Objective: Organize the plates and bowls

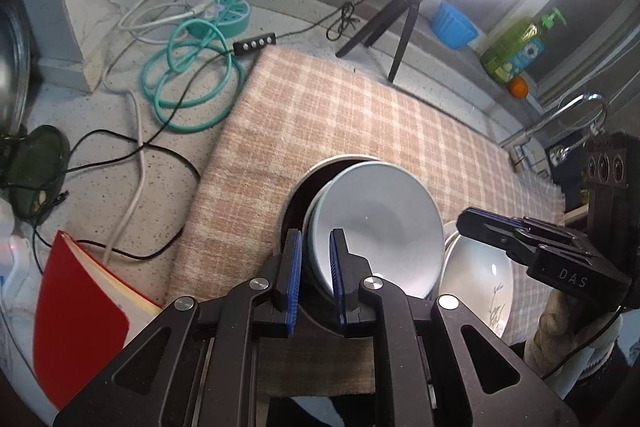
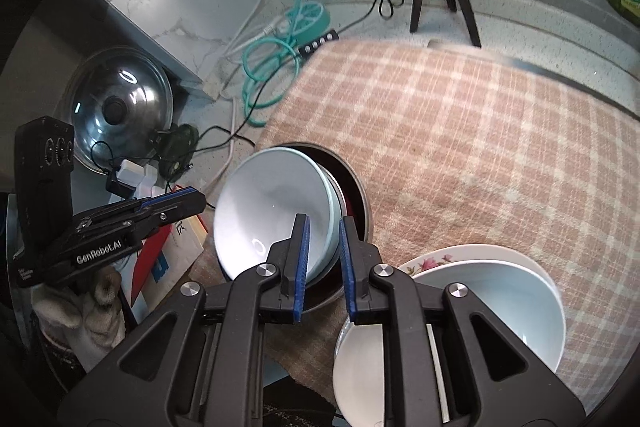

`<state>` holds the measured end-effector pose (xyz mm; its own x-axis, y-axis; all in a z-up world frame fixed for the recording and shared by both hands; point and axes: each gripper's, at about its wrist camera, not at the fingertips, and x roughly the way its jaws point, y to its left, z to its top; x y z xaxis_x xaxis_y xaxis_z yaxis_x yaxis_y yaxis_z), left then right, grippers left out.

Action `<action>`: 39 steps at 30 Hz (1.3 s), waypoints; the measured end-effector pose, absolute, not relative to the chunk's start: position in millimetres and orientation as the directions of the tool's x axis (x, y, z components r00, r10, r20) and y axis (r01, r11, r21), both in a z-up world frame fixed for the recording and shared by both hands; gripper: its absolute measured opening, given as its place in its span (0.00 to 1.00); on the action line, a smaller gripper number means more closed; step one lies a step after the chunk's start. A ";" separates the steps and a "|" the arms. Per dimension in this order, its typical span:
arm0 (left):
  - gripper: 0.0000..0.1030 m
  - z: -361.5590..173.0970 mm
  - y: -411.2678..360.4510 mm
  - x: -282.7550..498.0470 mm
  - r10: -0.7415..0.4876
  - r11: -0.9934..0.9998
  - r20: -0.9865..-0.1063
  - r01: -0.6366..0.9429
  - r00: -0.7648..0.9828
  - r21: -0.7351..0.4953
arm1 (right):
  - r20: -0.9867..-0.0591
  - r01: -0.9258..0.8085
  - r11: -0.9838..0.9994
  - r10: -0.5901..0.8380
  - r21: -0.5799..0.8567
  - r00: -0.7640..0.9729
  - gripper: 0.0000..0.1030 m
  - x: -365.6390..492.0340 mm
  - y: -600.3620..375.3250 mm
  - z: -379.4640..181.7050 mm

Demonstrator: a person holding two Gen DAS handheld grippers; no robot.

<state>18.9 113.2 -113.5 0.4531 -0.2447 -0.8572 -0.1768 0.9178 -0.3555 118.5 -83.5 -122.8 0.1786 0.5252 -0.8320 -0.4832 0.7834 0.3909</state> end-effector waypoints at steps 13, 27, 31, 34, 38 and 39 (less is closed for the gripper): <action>0.16 -125.9 119.7 -1.1 -0.210 0.930 -0.846 -0.167 0.490 -0.328 | -0.791 -0.514 0.809 0.501 0.285 0.350 0.41 105.7 -110.9 -112.9; 0.28 -143.5 123.8 -4.0 -0.250 0.900 -0.845 -0.209 0.472 -0.383 | -0.849 -0.439 0.839 0.460 0.321 0.259 0.40 117.6 -112.8 -142.2; 0.26 -147.0 128.6 -1.9 -0.265 0.890 -0.843 -0.218 0.469 -0.401 | -0.854 -0.428 0.838 0.465 0.339 0.233 0.26 118.9 -111.2 -149.7; 0.20 -150.7 129.8 0.2 -0.269 0.885 -0.846 -0.229 0.461 -0.406 | -0.851 -0.413 0.832 0.482 0.370 0.208 0.23 120.5 -111.3 -155.8; 0.19 -152.9 126.7 2.0 -0.262 0.888 -0.851 -0.232 0.455 -0.397 | -0.850 -0.405 0.825 0.495 0.394 0.181 0.17 122.4 -109.8 -161.8; 0.18 -153.5 127.0 2.1 -0.263 0.886 -0.850 -0.235 0.456 -0.400 | -0.851 -0.412 0.822 0.495 0.394 0.174 0.17 122.3 -108.1 -162.3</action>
